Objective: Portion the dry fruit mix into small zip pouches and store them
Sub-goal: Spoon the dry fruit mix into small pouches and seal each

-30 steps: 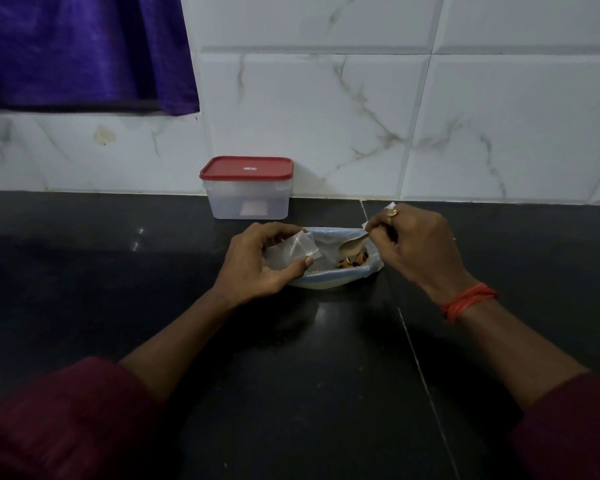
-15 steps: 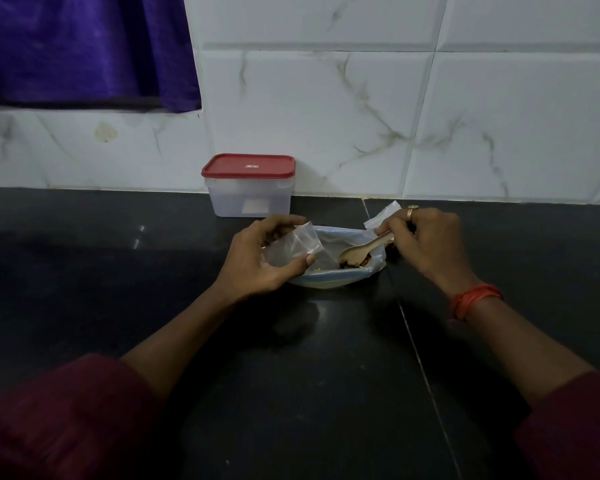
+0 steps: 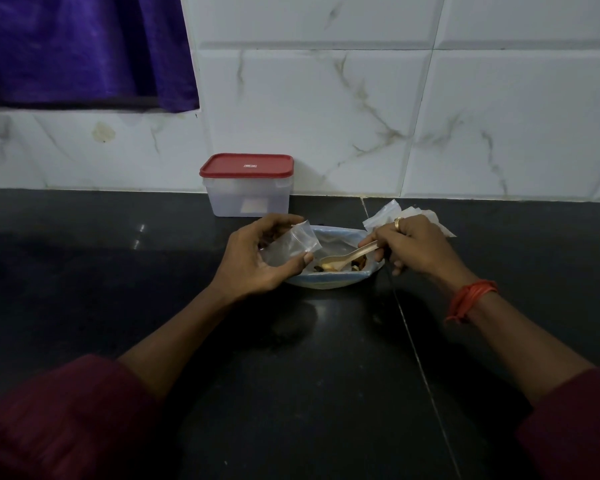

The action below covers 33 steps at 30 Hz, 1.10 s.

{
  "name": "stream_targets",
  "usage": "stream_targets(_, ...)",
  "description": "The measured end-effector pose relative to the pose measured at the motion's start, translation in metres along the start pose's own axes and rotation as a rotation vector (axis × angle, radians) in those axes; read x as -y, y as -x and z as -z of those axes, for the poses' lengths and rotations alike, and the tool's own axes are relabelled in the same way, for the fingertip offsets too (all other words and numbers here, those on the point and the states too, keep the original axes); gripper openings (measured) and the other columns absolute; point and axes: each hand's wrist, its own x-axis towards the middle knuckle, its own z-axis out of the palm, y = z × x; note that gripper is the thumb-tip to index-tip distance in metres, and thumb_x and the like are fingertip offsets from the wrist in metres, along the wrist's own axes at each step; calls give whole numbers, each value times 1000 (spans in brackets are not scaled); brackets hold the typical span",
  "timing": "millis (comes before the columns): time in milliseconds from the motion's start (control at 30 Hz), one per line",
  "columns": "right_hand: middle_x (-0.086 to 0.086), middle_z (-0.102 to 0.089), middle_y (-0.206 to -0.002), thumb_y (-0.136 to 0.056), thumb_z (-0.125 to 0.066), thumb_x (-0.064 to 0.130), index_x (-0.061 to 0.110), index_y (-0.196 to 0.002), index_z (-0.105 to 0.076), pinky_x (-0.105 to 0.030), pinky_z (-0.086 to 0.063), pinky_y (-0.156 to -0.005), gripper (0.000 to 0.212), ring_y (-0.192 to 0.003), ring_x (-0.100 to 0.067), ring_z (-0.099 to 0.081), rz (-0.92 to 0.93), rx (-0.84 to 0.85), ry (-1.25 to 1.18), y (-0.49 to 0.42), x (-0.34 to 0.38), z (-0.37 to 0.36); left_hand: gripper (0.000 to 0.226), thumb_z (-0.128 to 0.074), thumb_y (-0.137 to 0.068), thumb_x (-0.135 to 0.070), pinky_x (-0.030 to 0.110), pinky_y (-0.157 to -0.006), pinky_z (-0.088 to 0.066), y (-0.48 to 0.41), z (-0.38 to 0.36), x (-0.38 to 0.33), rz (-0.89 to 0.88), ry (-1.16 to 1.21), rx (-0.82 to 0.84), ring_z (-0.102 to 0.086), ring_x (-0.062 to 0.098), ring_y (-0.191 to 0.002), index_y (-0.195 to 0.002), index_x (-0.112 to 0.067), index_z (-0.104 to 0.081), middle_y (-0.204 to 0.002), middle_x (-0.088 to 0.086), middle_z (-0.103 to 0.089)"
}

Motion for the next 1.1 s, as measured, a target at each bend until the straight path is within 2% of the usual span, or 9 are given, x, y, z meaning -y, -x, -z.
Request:
stream_targets(100,-6,-71,-64,-95,-54,7,13,-78,-76,-25,-53,-50,28,-48,-12,-59,-56,36,-156,3,3,-9,57,-79,-79,-41,22,-93,-54,0,1,-1,1,7,-12,-63,8,-112,-130,-20,-62,-120,-9,-67)
stream_targets(200,-8,-71,-67,-96,-56,7,12,-83,-77,-28,-56,-55,25,-54,-13,-64,-54,54,-190,4,4,-15,60,-76,-78,-46,19,-93,-52,0,2,-1,11,13,-15,-63,6,-112,-130,-20,-62,-121,-10,-66)
stream_targets(333,-8,-70,-66,-93,-53,5,6,-83,-77,-26,-54,-51,26,-48,-12,-57,-110,2,-244,6,6,-16,62,-76,-77,-48,18,-93,-51,-1,2,1,15,3,-6,-61,4,-113,-131,-21,-61,-122,-13,-64)
stream_targets(667,-4,-64,-58,-85,-50,5,7,-75,-73,-23,-49,-43,25,-41,-12,-45,-219,-136,-409,4,14,-6,64,-77,-75,-55,34,-97,-55,0,3,8,50,-87,-33,-60,5,-114,-131,-29,-60,-124,-10,-64)
stream_targets(767,-3,-65,-57,-84,-51,5,9,-68,-70,-23,-53,-45,26,-40,-10,-45,-226,-180,-444,4,17,-3,67,-75,-74,-61,37,-95,-56,0,3,10,47,-151,-23,-60,7,-113,-131,-29,-60,-124,-9,-64)
stream_targets(867,-3,-65,-58,-85,-50,5,8,-72,-72,-23,-54,-45,25,-38,-9,-43,-223,-190,-474,4,19,-4,68,-73,-74,-65,43,-94,-55,0,3,11,40,-212,-20,-59,8,-112,-131,-30,-60,-123,-9,-64)
stream_targets(1000,-2,-65,-59,-85,-50,7,6,-85,-77,-31,-57,-58,27,-37,-8,-44,-210,-150,-464,5,20,-11,71,-73,-73,-67,47,-93,-52,-1,0,12,34,-319,-3,-58,10,-112,-133,-32,-59,-121,-11,-65)
stream_targets(1100,-4,-67,-63,-85,-50,7,6,-87,-78,-31,-56,-58,28,-38,-9,-45,-185,-119,-456,7,23,-17,73,-70,-73,-69,47,-94,-51,-2,-2,11,33,-353,8,-58,11,-110,-134,-31,-59,-119,-10,-65)
